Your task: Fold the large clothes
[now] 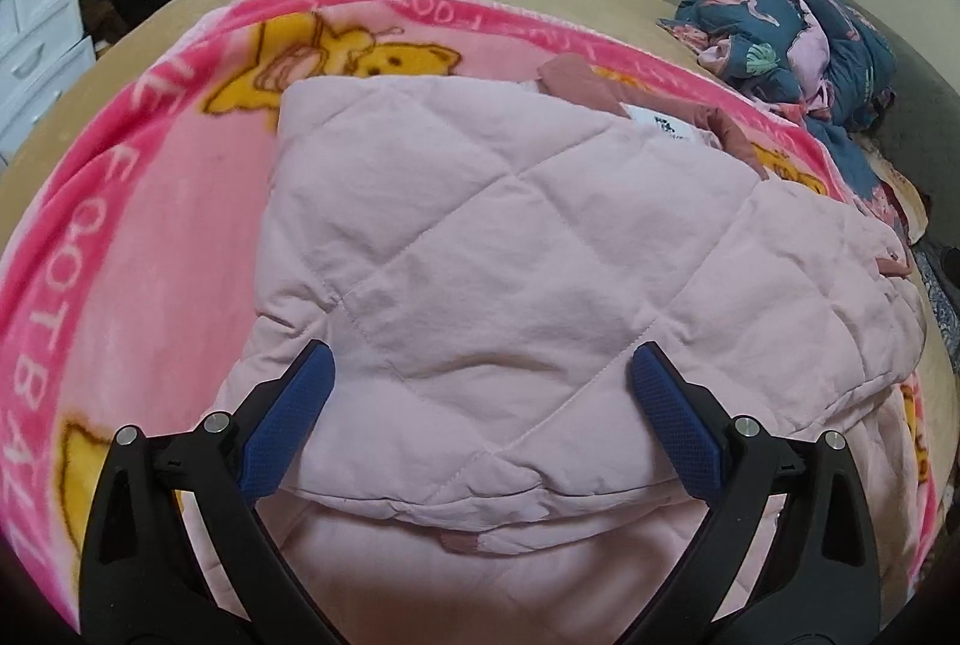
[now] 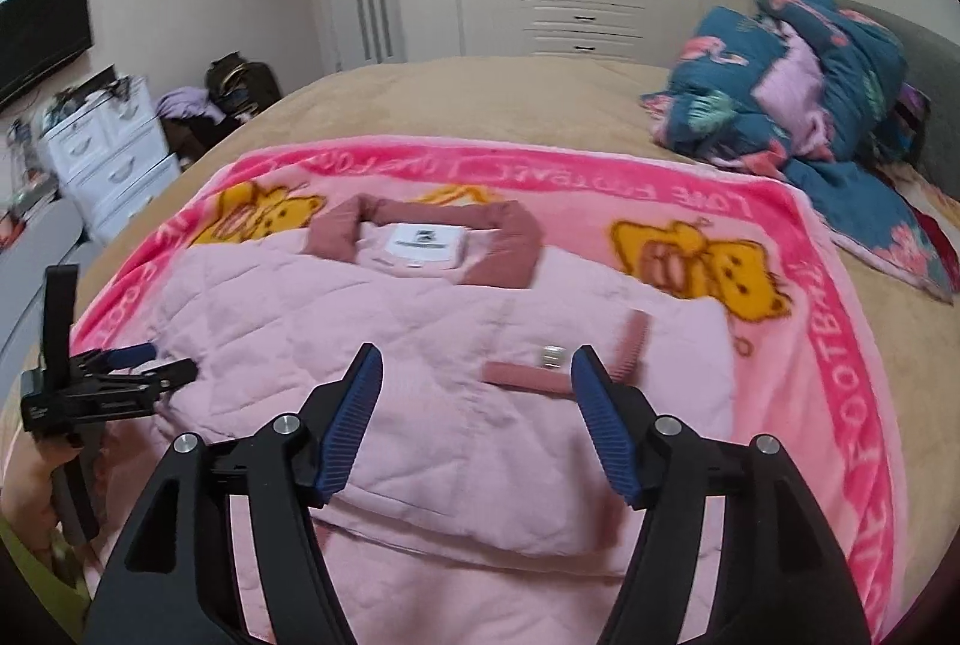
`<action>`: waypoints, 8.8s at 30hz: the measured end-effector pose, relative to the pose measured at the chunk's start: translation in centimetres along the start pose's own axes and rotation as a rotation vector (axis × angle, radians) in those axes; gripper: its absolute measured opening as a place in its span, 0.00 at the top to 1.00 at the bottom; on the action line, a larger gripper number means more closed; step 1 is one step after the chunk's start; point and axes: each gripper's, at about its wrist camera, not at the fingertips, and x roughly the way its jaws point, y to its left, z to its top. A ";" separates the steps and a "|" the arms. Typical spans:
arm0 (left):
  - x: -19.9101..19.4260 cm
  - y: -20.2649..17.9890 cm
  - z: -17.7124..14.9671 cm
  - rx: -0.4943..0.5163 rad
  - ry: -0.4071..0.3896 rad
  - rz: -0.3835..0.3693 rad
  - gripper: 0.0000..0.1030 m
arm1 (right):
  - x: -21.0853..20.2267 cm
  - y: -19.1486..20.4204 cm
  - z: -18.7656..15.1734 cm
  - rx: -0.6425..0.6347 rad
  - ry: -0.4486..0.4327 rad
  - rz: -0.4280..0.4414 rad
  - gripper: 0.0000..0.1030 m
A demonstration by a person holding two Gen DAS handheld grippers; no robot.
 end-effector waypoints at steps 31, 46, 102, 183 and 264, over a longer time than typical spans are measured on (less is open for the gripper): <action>0.2 0.3 -0.3 -0.002 0.013 -0.012 0.09 | 12.6 5.1 -2.6 0.031 0.266 0.006 0.17; -1.7 -0.4 0.3 -0.003 0.020 -0.008 0.09 | 9.1 4.0 -2.0 0.115 0.261 0.088 0.11; -17.2 -3.6 0.0 0.044 -0.228 -0.009 0.09 | -6.7 3.3 -0.6 0.133 -0.016 0.146 0.11; -21.7 -4.4 -20.6 0.119 -0.099 0.130 0.09 | -18.3 -0.8 -19.6 0.132 0.135 0.078 0.04; -22.9 1.9 -23.9 0.061 0.007 0.008 0.86 | -25.0 -6.6 -26.8 0.206 0.093 0.377 0.83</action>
